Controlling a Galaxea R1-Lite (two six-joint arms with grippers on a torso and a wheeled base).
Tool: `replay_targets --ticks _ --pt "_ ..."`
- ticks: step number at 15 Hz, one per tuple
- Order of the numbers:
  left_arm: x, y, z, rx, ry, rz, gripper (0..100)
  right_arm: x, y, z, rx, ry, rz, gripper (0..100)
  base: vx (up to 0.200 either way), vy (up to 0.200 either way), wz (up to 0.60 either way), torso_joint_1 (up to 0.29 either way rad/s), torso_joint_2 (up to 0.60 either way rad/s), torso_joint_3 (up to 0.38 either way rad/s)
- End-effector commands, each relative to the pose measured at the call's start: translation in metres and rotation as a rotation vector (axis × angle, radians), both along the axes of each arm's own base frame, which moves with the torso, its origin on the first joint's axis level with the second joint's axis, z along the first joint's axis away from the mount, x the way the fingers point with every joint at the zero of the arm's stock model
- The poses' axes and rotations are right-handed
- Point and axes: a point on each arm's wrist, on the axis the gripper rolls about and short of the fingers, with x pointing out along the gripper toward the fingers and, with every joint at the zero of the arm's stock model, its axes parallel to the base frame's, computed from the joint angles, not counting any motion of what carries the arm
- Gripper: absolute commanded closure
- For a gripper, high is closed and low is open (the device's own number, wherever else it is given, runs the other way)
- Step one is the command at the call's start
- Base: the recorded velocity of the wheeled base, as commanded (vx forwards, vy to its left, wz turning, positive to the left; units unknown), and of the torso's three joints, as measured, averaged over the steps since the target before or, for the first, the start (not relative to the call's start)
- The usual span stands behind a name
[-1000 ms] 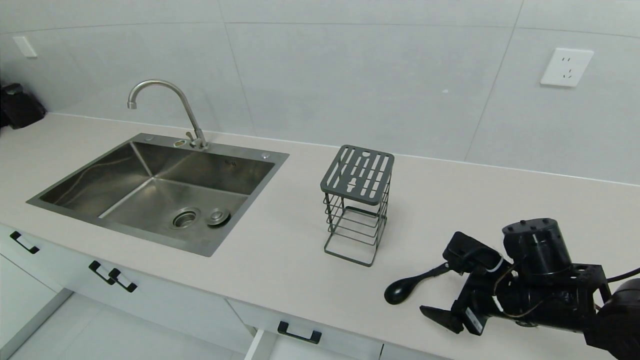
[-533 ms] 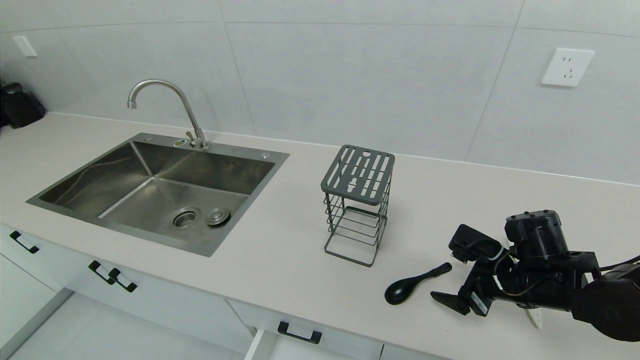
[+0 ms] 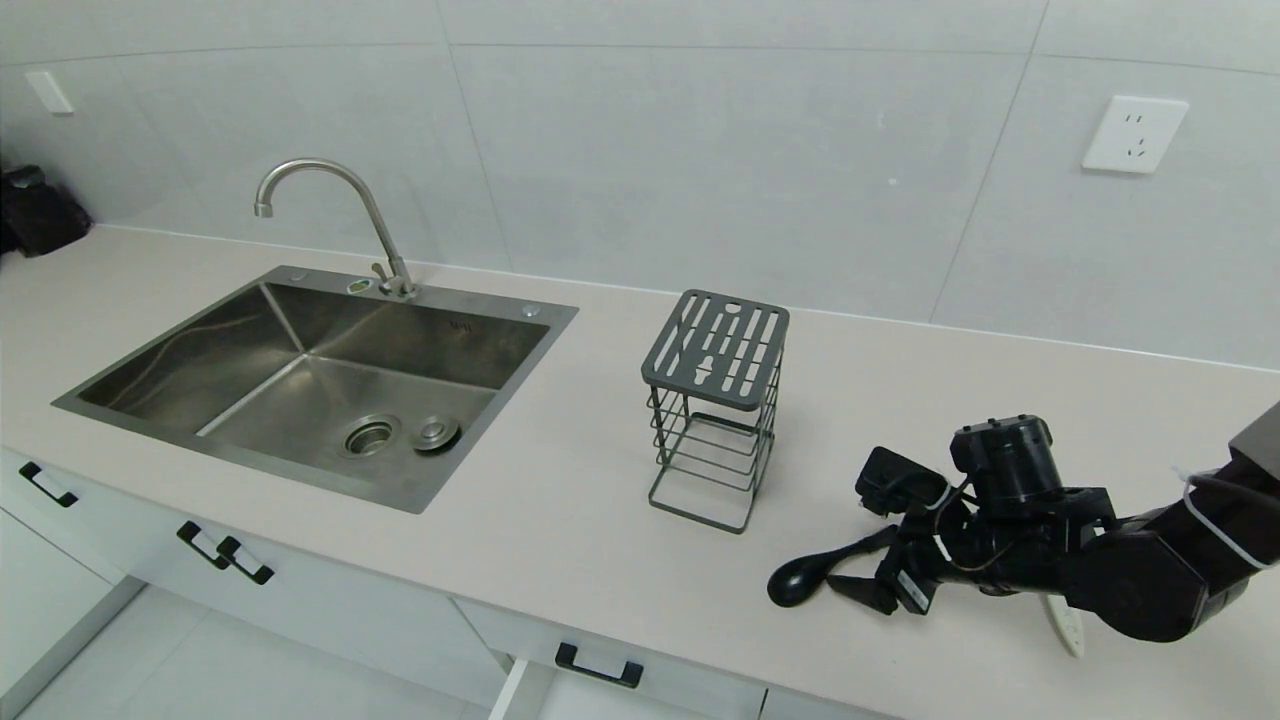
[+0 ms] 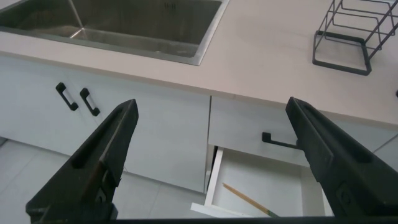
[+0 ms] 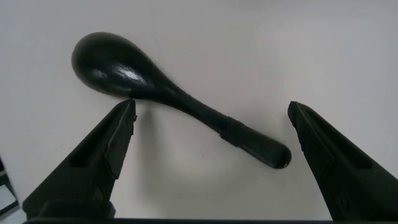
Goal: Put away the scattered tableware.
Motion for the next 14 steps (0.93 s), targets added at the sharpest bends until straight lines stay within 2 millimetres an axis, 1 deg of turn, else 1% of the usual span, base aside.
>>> replay_targets --ticks 1,5,11,12,14 --pt "0.000 0.000 0.000 0.000 0.000 0.001 0 0.007 0.007 -0.010 0.000 0.017 0.021 0 0.000 0.000 0.00 0.000 0.00 0.000" --pt "0.000 0.000 0.000 0.000 0.000 0.001 0 0.009 0.009 -0.011 0.003 0.010 0.023 0 0.000 0.000 0.00 0.000 0.00 0.000" --pt "0.000 0.000 0.000 0.000 0.000 0.001 0 0.011 0.012 -0.019 -0.002 0.030 0.034 0 0.000 0.000 0.00 0.000 0.00 0.000" --pt "0.000 0.000 0.000 0.000 0.000 0.001 0 0.012 0.013 -0.021 -0.004 0.032 0.034 100 0.000 0.000 0.00 0.000 0.00 0.000" --pt "0.000 0.000 0.000 0.000 0.000 0.001 0 0.013 0.015 -0.023 -0.004 0.032 0.037 100 0.000 0.000 0.00 0.000 0.00 0.000"
